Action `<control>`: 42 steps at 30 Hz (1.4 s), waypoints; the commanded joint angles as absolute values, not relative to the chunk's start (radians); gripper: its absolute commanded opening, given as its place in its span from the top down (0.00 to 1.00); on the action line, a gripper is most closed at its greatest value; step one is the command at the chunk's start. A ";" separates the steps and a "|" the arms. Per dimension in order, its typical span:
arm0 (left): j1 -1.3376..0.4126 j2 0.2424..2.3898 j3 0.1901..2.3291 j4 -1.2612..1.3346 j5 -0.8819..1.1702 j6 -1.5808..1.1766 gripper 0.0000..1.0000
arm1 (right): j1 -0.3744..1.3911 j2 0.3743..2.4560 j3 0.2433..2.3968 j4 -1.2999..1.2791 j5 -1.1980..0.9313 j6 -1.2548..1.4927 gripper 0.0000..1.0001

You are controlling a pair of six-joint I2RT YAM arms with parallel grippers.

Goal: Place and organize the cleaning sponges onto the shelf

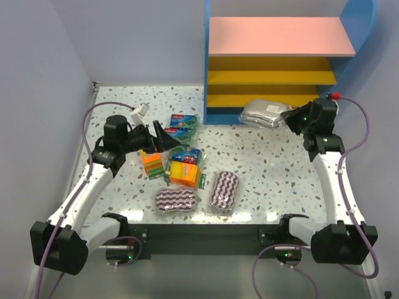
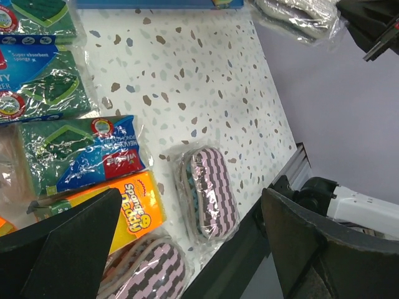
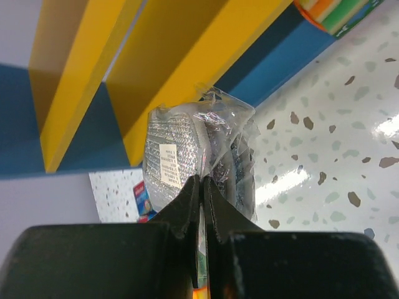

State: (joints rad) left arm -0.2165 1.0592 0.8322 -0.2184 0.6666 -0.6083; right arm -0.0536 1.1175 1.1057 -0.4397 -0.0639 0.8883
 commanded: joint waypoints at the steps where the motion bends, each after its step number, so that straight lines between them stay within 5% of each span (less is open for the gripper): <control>1: -0.218 1.031 0.839 -0.245 0.686 -0.595 0.00 | -0.069 1.137 1.073 -0.323 0.081 1.034 1.00; 18: -0.219 1.005 0.811 -0.218 0.641 -0.634 0.00 | -0.161 1.310 0.884 0.250 0.244 1.311 1.00; 42: -0.219 1.149 0.857 -0.124 0.606 -0.686 0.00 | -0.152 1.709 1.087 0.522 0.439 1.517 1.00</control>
